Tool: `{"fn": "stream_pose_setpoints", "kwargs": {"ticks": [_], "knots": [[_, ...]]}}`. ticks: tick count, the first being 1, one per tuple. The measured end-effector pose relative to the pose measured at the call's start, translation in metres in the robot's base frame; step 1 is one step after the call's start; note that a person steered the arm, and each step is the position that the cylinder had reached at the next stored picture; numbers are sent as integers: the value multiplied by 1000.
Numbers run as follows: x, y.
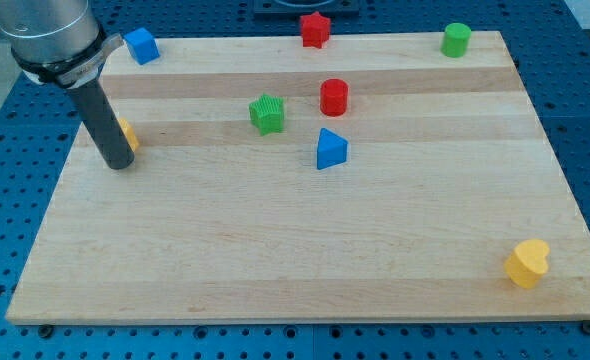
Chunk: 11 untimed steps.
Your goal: Push the yellow heart right to the triangle
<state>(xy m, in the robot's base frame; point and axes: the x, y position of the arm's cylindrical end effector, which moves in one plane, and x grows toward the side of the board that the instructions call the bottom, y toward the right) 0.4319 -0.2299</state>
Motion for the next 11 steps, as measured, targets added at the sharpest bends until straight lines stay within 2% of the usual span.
{"fn": "stream_pose_setpoints", "kwargs": {"ticks": [1, 2, 5, 6, 9, 11], "knots": [[8, 9], [50, 49], [164, 271], [187, 334], [186, 480], [187, 455]]}}
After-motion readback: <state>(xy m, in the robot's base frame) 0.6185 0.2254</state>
